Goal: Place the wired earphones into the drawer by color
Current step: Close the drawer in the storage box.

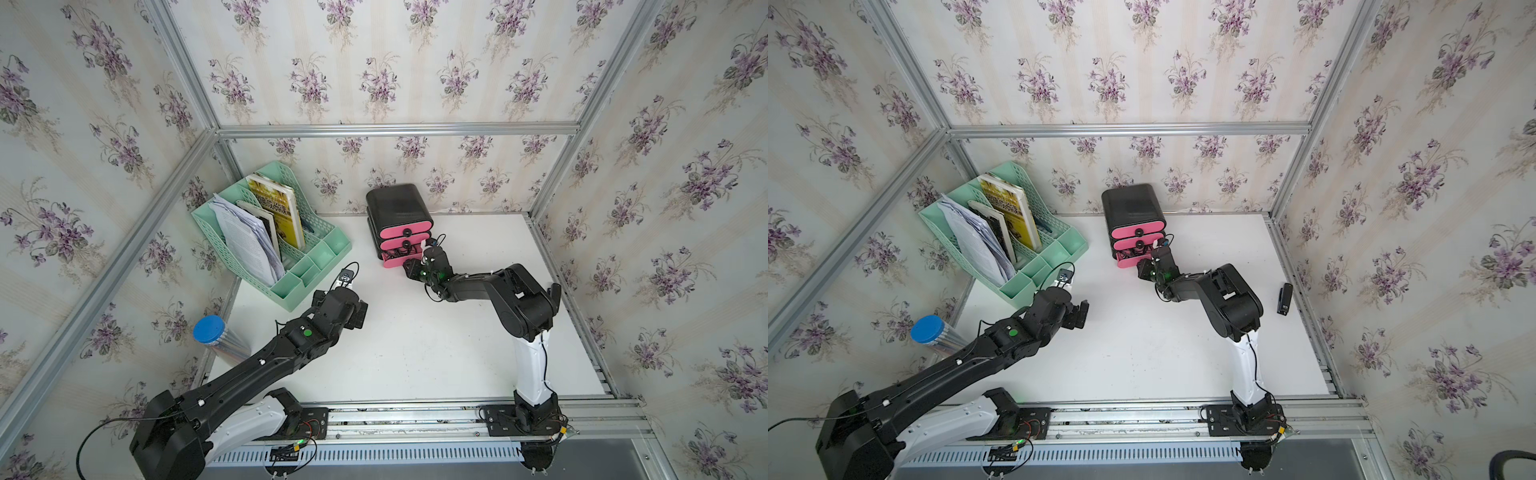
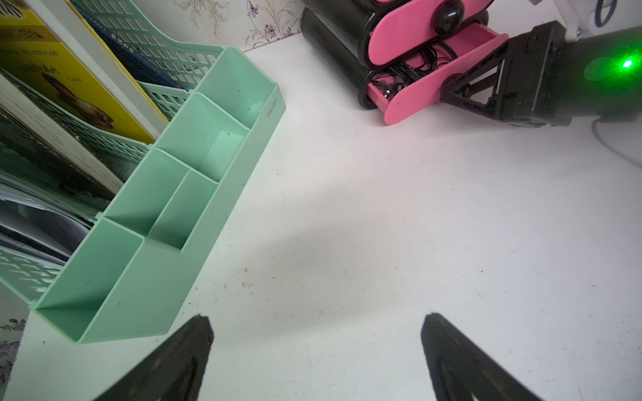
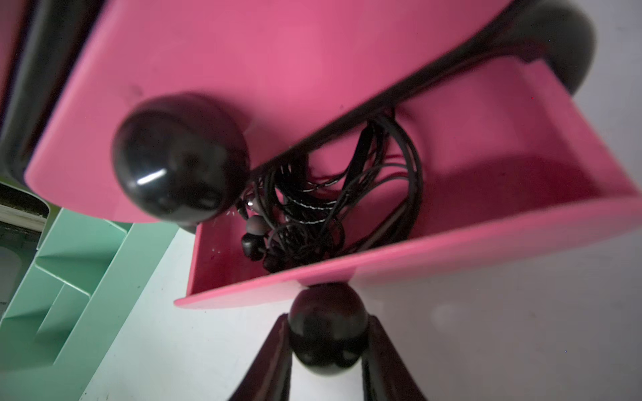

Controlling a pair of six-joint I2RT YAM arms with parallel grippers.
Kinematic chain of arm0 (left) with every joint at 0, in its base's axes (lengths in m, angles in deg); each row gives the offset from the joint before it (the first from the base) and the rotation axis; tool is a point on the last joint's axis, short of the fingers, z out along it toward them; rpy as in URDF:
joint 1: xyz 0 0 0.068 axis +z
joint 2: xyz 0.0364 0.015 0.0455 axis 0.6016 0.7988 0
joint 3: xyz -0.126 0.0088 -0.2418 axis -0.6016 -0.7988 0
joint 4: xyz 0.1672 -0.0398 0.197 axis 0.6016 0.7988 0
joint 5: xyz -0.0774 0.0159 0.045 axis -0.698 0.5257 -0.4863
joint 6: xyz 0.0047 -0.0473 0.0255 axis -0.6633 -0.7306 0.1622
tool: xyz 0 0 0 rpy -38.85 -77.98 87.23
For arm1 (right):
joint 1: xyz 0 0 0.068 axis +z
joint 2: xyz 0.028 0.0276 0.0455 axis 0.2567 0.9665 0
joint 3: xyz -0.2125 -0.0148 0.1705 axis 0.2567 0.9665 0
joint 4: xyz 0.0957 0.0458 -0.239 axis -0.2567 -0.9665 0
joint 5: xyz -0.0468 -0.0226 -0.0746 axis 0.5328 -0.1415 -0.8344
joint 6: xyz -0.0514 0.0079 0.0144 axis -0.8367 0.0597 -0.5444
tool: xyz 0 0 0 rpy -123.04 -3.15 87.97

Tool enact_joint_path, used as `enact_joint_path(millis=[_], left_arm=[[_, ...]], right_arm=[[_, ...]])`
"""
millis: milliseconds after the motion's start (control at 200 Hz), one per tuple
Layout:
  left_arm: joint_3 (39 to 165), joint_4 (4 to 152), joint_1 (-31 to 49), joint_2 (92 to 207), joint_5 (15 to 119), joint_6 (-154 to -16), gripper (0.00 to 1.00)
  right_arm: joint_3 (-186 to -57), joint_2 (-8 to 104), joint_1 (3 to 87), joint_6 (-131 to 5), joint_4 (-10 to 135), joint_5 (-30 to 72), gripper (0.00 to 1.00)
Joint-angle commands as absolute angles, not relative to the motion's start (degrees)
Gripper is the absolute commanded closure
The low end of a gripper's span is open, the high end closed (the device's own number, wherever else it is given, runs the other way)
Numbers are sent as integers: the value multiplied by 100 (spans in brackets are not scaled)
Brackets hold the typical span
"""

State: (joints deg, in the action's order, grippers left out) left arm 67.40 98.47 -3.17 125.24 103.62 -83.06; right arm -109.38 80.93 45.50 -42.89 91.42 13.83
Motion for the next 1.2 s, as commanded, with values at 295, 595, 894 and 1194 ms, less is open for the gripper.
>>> enact_joint_path(millis=[295, 595, 894, 1194], left_arm=[[6717, 9806, -317, 12457, 10449, -8275, 1], [6705, 9811, -316, 12427, 10444, -8269, 1], [6681, 9784, -316, 12409, 10479, -8271, 1], [6632, 9741, -315, 12356, 10500, -8267, 1]], right_arm=[[-11342, 8544, 4787, -3809, 10056, 984, 61], [-11442, 8734, 4819, -3717, 10359, 756, 58], [-11604, 8960, 4823, -3638, 10596, 618, 56], [-11714, 9122, 4849, -3594, 10848, 606, 54]])
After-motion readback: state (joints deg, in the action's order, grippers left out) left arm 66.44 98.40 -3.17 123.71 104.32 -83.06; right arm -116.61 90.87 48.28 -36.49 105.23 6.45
